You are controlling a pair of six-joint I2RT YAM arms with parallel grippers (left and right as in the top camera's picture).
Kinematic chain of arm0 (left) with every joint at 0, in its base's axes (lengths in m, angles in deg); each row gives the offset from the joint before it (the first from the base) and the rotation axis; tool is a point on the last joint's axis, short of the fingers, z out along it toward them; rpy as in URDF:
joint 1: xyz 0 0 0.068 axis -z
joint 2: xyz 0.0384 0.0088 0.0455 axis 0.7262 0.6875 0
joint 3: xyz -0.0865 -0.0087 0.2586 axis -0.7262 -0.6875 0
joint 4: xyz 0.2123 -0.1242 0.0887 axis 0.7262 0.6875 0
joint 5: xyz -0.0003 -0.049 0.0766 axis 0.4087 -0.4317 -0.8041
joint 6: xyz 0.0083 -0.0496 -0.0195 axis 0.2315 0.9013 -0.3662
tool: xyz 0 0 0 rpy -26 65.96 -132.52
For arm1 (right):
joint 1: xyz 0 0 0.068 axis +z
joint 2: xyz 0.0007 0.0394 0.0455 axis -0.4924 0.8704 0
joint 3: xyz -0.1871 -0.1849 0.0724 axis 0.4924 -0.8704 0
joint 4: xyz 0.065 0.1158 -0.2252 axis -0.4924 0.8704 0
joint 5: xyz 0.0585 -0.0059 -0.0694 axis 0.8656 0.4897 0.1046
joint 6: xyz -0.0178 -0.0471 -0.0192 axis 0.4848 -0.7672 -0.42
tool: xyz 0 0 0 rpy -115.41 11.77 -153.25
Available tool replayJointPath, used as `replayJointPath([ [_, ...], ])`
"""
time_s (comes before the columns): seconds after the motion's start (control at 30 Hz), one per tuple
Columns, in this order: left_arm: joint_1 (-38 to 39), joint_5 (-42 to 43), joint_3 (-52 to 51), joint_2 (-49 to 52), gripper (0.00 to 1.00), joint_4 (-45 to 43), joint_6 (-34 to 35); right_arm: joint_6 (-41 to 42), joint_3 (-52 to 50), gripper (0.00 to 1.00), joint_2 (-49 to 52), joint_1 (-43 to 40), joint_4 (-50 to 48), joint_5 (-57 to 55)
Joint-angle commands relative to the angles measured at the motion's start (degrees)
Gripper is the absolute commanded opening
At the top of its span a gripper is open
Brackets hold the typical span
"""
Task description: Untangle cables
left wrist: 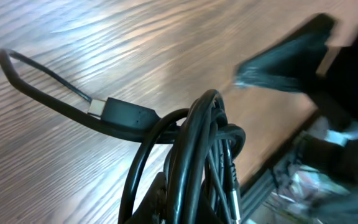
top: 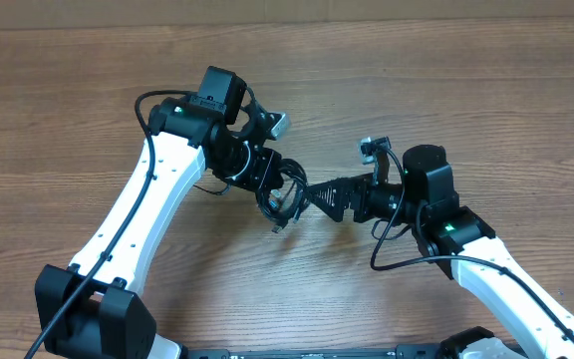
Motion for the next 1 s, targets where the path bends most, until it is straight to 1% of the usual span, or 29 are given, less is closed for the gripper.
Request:
replayJointPath([
  [0.0, -0.4, -3.7, 0.7, -0.9, 0.04, -0.6, 3.5, -2.1, 0.6, 0.89, -2.5, 0.1, -2.3, -0.9],
  [0.07, -0.4, -3.7, 0.7, -0.9, 0.04, -1.0, 4.4, -5.3, 0.6, 0.80, -2.7, 1.0, -4.0, -1.4],
  [0.1, -0.4, -3.6, 0.7, -0.9, 0.04, -1.0, 4.4, -7.1, 0.5, 0.78, -2.7, 1.7, -4.3, -2.4],
  [0.2, -0.4, -2.0, 0.7, -0.9, 0.04, -0.9, 4.3, -13.6, 0.5, 0.75, -2.3, 5.2, -3.5, -10.7],
  [0.27, -0.4, -1.2, 0.7, -0.9, 0.04, -0.9, 4.3, -16.2, 0.5, 0.72, -1.5, 7.1, -3.6, -15.1],
  [0.37, -0.4, -0.1, 0.7, -0.9, 0.04, -0.8, 3.9, -19.0, 0.5, 0.69, 0.1, 9.3, -4.3, -20.4],
  [0.5, -0.4, 1.5, 0.7, -0.9, 0.04, -0.8, 3.9, -19.5, 0.5, 0.65, 2.0, 10.5, -5.9, -21.7],
  [0.57, -0.2, 2.7, 0.7, -0.9, 0.04, -0.6, 3.5, -19.5, 0.5, 0.58, 2.7, 10.8, -6.8, -21.7],
  [0.6, -0.1, 3.3, 0.7, -0.9, 0.04, -0.6, 3.2, -19.4, 0.5, 0.52, 3.1, 10.9, -7.1, -21.7],
  [0.63, 0.1, 3.9, 0.7, -0.9, 0.04, -0.6, 2.9, -19.5, 0.5, 0.44, 3.3, 11.0, -7.3, -21.7],
  [0.73, 0.6, 3.8, 0.7, -0.9, 0.04, -0.6, 2.6, -19.4, 0.5, 0.05, 3.5, 11.1, -7.2, -21.7],
  [0.9, 0.5, 3.5, 0.7, -0.9, 0.04, -0.8, 2.6, -18.7, 0.6, 0.04, 3.2, 11.0, -7.2, -19.1],
  [0.97, 0.2, 1.3, 0.7, -0.9, 0.04, -1.3, 4.3, -16.8, 0.6, 0.04, 2.2, 10.8, -5.4, -19.4],
])
